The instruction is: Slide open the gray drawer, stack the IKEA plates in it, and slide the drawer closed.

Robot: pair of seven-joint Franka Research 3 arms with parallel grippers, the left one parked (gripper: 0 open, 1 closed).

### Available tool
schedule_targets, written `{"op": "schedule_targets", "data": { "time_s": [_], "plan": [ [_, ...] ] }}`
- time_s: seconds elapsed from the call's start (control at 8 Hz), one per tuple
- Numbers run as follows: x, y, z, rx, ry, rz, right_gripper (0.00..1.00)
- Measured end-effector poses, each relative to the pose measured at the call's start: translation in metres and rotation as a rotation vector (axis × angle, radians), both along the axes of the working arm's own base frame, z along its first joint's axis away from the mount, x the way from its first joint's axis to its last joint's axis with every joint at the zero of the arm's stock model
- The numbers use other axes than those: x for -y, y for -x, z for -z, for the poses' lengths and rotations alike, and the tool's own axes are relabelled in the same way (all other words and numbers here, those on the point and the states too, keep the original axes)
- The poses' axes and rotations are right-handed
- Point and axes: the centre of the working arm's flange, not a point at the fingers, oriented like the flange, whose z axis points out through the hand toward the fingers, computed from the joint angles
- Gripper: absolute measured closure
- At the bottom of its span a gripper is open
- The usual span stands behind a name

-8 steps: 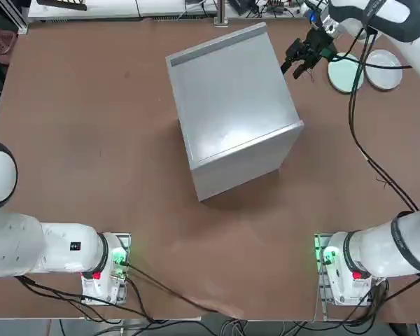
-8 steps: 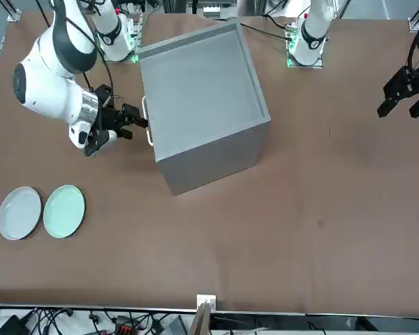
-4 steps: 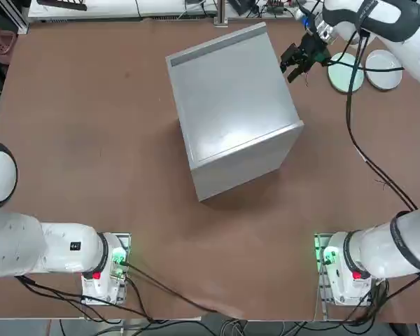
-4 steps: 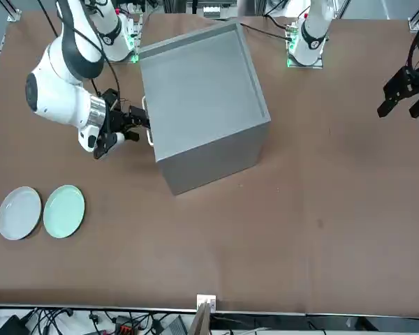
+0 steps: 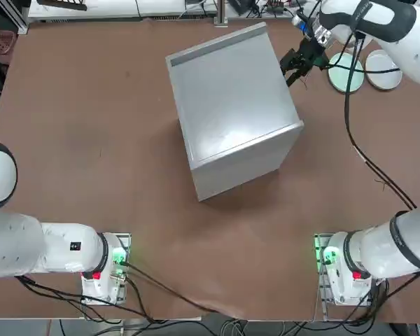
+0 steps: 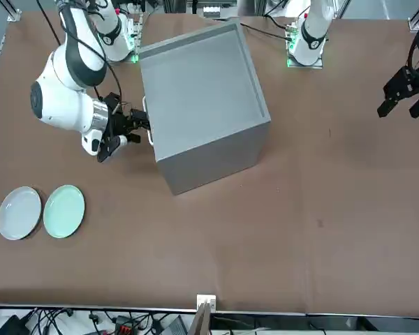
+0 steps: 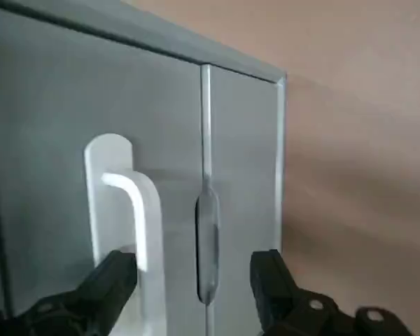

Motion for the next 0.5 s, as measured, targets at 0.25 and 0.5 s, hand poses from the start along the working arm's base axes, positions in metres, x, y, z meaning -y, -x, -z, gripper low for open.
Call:
{"op": "schedule_targets", "data": {
  "time_s": [0.25, 0.5],
  "plan": [
    [-0.0014, -0.0003, 0.0090, -0.004, -0.008, -0.019, 0.00],
    [-0.0006, -0.0006, 0.0097, 0.001, -0.011, -0.027, 0.00]
  ]
}}
